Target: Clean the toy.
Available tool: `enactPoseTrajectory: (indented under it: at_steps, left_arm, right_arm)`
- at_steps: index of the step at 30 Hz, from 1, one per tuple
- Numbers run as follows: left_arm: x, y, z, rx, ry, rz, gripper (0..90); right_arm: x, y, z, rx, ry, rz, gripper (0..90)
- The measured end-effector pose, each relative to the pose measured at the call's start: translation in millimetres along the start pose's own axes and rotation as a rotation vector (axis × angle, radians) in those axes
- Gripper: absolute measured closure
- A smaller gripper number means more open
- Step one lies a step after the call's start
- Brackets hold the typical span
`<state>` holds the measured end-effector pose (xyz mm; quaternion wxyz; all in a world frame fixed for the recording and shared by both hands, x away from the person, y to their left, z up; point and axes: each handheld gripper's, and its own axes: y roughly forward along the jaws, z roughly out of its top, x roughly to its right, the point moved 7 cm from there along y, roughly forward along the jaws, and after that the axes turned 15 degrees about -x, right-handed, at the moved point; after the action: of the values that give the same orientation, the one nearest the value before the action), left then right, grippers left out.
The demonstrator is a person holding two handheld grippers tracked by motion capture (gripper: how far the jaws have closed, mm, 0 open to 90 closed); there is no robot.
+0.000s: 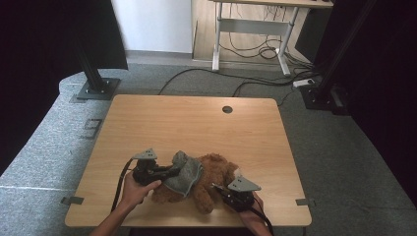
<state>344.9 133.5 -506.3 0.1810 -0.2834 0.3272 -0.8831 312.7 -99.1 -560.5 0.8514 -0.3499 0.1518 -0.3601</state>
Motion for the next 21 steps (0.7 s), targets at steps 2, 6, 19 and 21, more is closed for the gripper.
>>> enactPoseTrajectory:
  at_steps: [2, 6, 19, 21]
  left_arm:
    - [13.0, -10.9, 6.6, 0.029, 0.021, -0.043, 80.6]
    - [39.7, -17.3, 35.8, 0.041, 0.106, -0.02, 80.5]
    - [48.1, 51.1, 74.4, -0.088, 0.064, -0.014, 80.3]
    - [42.4, 48.8, 69.9, -0.101, 0.049, 0.003, 80.6]
  right_arm:
    - [-6.7, 1.5, -5.5, -0.015, -0.013, 0.012, 75.3]
    - [-10.1, 3.5, -7.7, -0.022, -0.011, 0.014, 75.2]
    - [-6.0, 5.4, -7.5, -0.015, 0.017, -0.004, 75.0]
    - [-5.9, 5.5, -7.5, -0.014, 0.02, -0.005, 74.9]
